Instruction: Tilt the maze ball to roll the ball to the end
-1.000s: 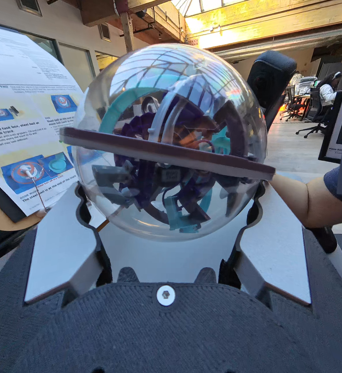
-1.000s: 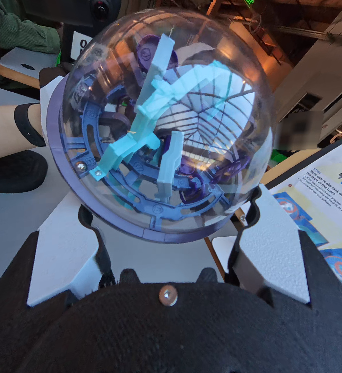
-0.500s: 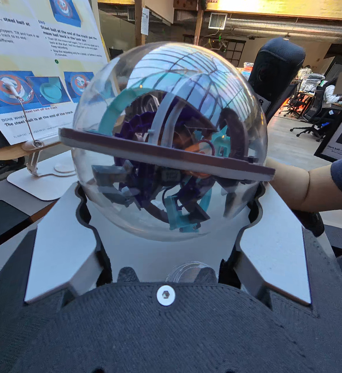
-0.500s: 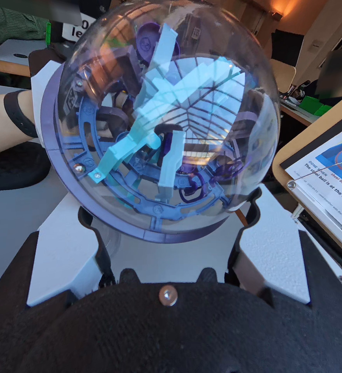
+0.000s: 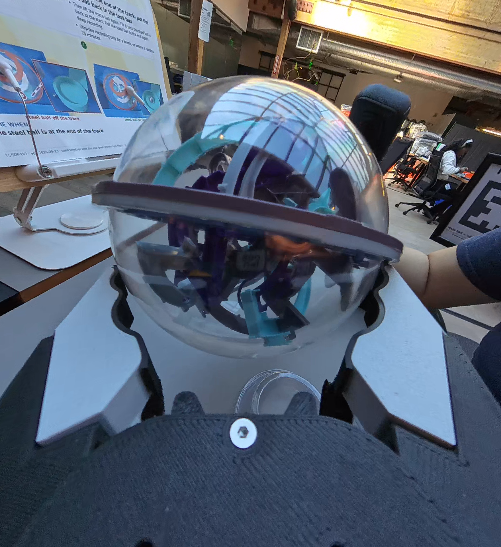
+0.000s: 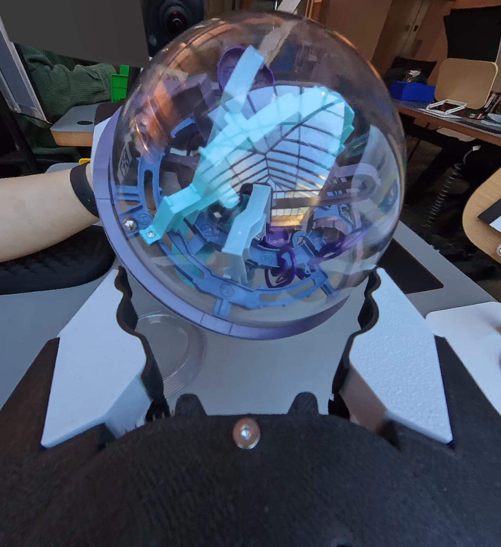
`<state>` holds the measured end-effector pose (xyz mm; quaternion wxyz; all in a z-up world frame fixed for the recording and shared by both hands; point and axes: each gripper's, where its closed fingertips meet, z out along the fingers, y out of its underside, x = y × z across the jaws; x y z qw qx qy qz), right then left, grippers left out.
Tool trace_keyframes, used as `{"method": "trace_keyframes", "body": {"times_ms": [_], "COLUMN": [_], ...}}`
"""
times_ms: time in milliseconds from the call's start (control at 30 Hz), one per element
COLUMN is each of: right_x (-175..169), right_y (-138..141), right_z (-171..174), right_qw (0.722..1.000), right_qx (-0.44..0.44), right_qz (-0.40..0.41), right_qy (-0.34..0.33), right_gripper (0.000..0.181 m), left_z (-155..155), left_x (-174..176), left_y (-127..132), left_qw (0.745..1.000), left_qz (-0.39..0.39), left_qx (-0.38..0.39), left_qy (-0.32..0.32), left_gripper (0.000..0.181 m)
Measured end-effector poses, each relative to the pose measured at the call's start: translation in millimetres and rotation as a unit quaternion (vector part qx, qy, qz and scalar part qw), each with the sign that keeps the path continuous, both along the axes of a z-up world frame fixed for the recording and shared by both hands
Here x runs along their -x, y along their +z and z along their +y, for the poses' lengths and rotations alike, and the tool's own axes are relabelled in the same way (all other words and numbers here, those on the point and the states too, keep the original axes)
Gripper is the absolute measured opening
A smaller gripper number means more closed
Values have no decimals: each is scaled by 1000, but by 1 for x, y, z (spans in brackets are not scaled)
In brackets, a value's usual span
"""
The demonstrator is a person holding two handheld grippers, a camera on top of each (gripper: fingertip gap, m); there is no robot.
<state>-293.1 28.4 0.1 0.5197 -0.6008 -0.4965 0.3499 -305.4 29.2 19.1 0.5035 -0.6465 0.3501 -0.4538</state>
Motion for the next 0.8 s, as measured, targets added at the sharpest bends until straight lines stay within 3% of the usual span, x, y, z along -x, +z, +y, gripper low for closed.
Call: {"method": "trace_keyframes", "body": {"times_ms": [500,800], "right_x": [0,6], "right_y": [9,7], "right_z": [-19,-12], "right_qw": [986,970], "right_qx": [129,206], "right_qz": [65,107], "right_qy": [82,75], "right_gripper": [153,144], "left_z": [-4,-3], "left_x": [10,15], "left_y": [7,1], "left_qw": [1000,999], "left_qz": [-8,14], "left_qx": [-25,-35], "left_qy": [-10,-7], "left_gripper": [158,158]}}
